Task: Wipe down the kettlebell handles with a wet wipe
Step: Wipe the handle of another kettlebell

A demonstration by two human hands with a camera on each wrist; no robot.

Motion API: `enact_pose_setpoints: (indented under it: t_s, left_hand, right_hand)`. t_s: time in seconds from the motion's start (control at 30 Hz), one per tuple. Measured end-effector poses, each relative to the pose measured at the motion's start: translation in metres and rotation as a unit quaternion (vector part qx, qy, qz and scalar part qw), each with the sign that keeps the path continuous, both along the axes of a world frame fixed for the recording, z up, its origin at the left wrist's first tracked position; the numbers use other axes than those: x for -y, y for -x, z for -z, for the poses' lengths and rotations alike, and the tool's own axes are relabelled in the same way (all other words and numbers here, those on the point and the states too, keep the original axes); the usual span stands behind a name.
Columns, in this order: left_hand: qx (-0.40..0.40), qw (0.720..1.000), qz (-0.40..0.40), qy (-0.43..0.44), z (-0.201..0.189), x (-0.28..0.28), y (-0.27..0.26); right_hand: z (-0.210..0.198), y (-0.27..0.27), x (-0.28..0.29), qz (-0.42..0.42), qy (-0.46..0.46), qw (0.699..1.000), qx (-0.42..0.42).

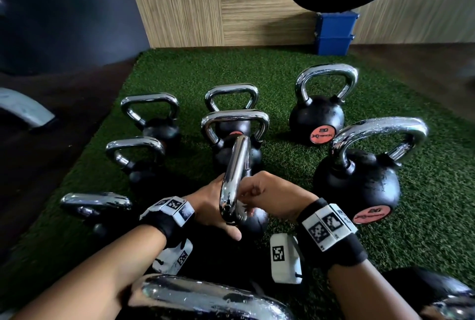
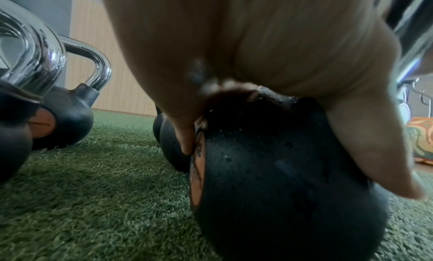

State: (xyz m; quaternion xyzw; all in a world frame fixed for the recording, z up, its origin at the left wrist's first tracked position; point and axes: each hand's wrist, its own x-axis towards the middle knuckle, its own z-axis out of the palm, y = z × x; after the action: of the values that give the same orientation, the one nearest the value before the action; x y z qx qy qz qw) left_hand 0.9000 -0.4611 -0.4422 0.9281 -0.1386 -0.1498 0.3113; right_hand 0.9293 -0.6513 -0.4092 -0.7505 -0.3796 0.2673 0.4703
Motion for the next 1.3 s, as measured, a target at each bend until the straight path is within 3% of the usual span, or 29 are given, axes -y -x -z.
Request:
enact_pose_setpoints:
  t_s: [0.17,0.3,0.43,0.53,0.67,0.73,0.87,0.93,1.1,1.3]
  left_hand:
    - [0.01,0.999,0.028,-0.023,-0.001,0.003,0.001]
    - [-0.017,1.0,0.009,-0.02,-0.002,0.003,0.004]
    - [0.023,0.996,0.072,-0.046,-0.011,0.006,0.004]
    - [0.015,0.997,0.081,0.003,-0.015,0.007,0.005]
    - [0.024,0.996,0.086,-0.014,-0.021,0.014,0.006]
    - [0.035,0.994,0.095,-0.046,-0.022,0.013,0.007]
    - [0.013,0.997,0.072,0.03,-0.019,0.006,0.009]
    - [0.004,0.998,0.063,0.014,-0.019,0.007,0.011]
    - [-0.013,0.999,0.04,0.032,-0.019,0.007,0.008]
    - [-0.028,0.999,0.034,-0.027,-0.024,0.009,0.009]
  right_hand:
    - [0.0,-0.011,-0.007,-0.027,0.042,0.999,0.006]
    - [0.008,-0.008,-0.006,-0.027,-0.067,0.989,-0.13]
    - [0.021,-0.004,-0.006,0.005,-0.201,0.921,-0.334]
    - [0.029,-0.001,-0.007,0.01,-0.266,0.883,-0.385]
    - [0.04,0.005,-0.007,0.01,-0.311,0.852,-0.421]
    - [0.044,0.004,-0.01,0.033,-0.322,0.842,-0.432]
    - [0.045,-0.005,-0.019,0.101,-0.367,0.809,-0.449]
    - [0.044,-0.008,-0.02,0.12,-0.385,0.795,-0.453]
    - [0.039,-0.004,-0.021,0.127,-0.391,0.823,-0.391]
    - [0.027,-0.017,-0.035,0.258,-0.421,0.824,-0.278]
